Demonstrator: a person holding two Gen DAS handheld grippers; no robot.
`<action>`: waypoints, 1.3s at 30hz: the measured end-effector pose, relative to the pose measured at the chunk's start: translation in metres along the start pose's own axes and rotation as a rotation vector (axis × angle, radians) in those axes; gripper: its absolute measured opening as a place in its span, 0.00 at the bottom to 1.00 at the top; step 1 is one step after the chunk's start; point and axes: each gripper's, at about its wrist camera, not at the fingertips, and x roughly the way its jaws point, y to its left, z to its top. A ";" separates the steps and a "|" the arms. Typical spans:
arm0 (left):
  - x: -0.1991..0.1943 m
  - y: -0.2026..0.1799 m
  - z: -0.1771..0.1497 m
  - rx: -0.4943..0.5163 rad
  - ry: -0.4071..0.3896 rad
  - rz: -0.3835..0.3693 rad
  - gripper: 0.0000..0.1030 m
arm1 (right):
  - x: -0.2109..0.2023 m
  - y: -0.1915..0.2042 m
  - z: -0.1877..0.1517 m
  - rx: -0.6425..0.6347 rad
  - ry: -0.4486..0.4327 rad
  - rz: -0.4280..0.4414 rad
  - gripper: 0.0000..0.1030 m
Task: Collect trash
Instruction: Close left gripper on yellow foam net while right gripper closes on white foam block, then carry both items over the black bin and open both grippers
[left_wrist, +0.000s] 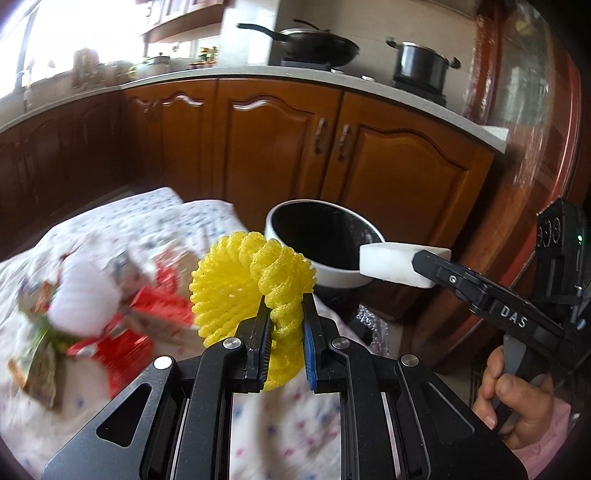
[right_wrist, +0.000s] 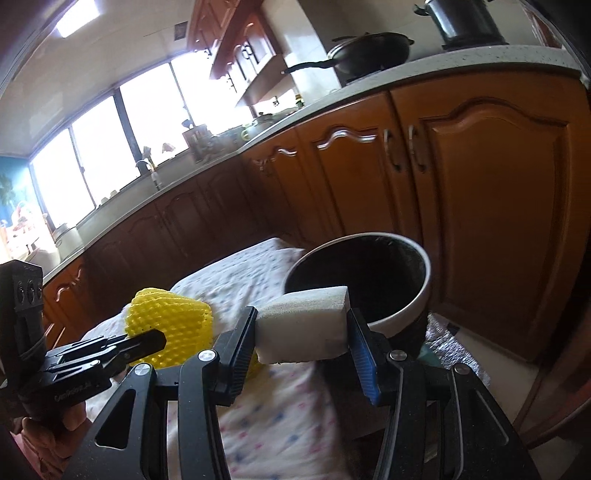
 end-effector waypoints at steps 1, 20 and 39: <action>0.007 -0.004 0.005 0.009 0.006 -0.004 0.13 | 0.003 -0.003 0.003 0.000 0.001 -0.006 0.48; 0.138 -0.036 0.084 0.029 0.231 -0.048 0.13 | 0.081 -0.063 0.057 0.014 0.150 -0.061 0.50; 0.138 -0.029 0.088 0.028 0.208 -0.011 0.60 | 0.077 -0.073 0.055 0.097 0.139 -0.035 0.67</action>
